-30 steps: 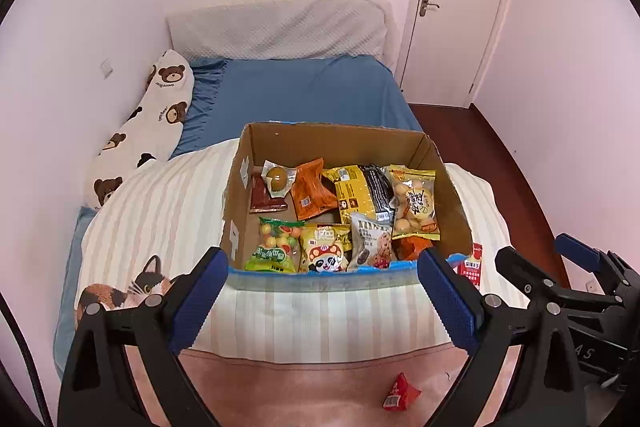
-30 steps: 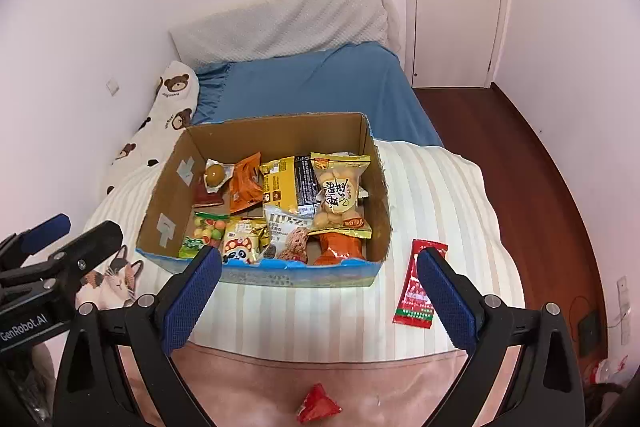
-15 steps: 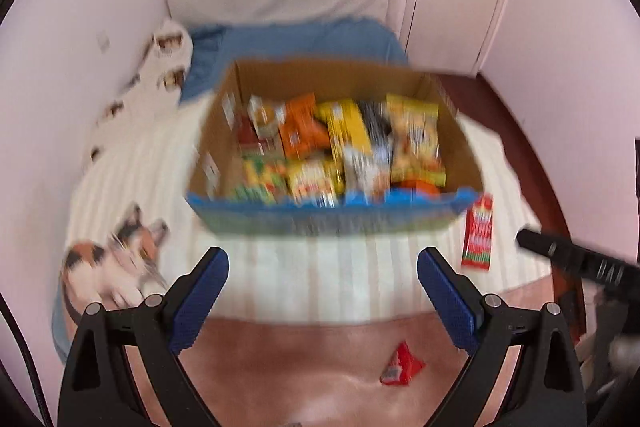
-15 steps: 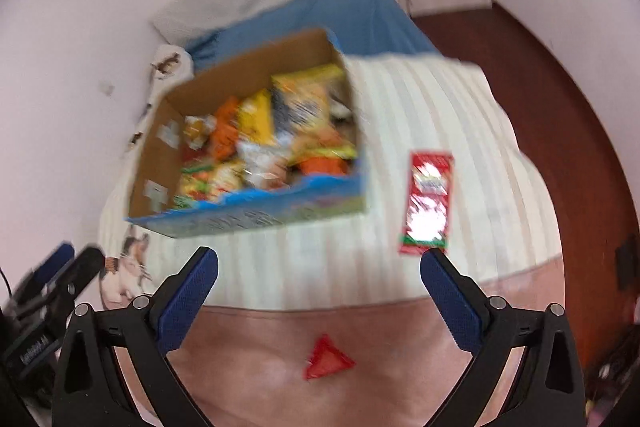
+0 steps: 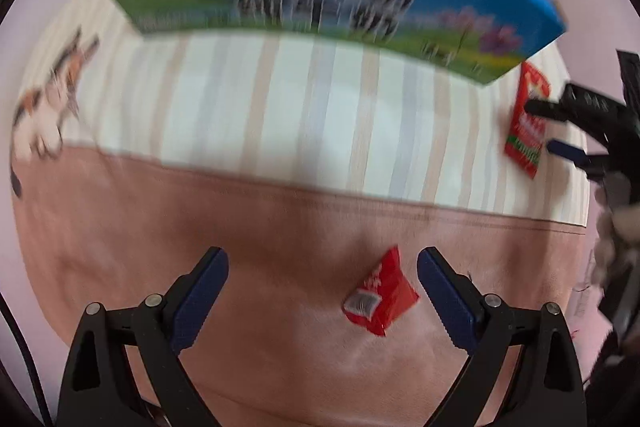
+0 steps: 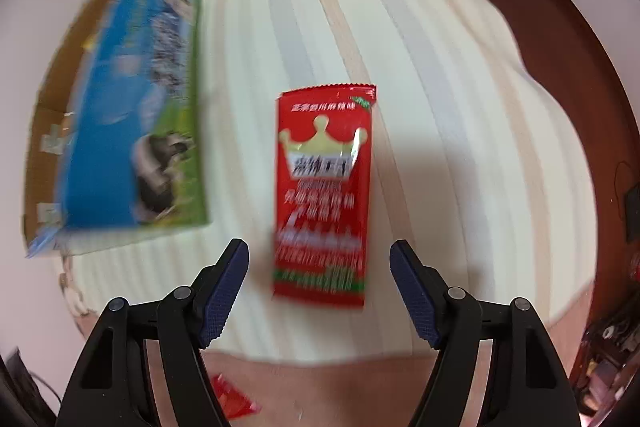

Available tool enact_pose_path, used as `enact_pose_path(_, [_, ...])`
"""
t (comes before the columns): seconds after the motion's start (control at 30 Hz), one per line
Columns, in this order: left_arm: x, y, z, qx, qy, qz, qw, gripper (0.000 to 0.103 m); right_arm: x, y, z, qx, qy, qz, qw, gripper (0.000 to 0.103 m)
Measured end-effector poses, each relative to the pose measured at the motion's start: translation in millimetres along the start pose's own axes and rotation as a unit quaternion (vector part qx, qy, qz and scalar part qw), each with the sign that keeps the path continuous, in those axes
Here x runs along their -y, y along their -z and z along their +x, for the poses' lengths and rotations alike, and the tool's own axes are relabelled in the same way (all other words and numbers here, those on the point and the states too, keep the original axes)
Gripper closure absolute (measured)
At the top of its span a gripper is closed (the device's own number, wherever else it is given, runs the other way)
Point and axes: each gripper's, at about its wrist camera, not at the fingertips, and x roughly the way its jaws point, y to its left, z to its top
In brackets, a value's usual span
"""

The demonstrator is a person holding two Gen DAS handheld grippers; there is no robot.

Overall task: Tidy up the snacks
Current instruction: 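Move both tools back to the last two packets, then grasp the small red packet with left tool while right grasps red spicy strip packet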

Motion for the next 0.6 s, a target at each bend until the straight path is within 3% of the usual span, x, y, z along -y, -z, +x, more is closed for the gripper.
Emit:
enact_pose_path(0.17, [1.8, 18.4, 22.0, -0.047, 0.034, -0.024, 0.9981, 0.006, -10.5, -7.9, 23.9, -0.004, 0.035, -0.042, 0.998, 0.028])
enact_pose_path(0.23, [1.7, 25.7, 28.0, -0.058, 0.045, -0.034, 0.9968, 0.008, -12.7, -1.2, 22.0, -0.004, 0.037, -0.063, 0.997, 0.043])
enact_pose_path(0.27, [2.5, 28.9, 30.6, -0.062, 0.046, -0.035, 0.9964, 0.008, -12.3, 3.2, 20.4, -0.005, 0.037, -0.071, 0.997, 0.044])
enact_pose_path(0.53, [11.5, 29.6, 62.6, -0.101, 0.065, -0.044, 0.9918, 0.008, 7.3, 79.0, 9.8, -0.062, 0.032, -0.151, 0.986, 0.047])
enact_pose_path(0.57, [11.5, 28.6, 67.8, -0.107, 0.070, -0.048, 0.9906, 0.010, 9.3, 87.5, 8.7, -0.069, 0.030, -0.156, 0.985, 0.047])
enact_pose_path(0.6, [11.4, 30.6, 75.8, -0.120, 0.078, -0.057, 0.9881, 0.020, 11.5, 95.5, 8.0, -0.075, 0.029, -0.159, 0.984, 0.047])
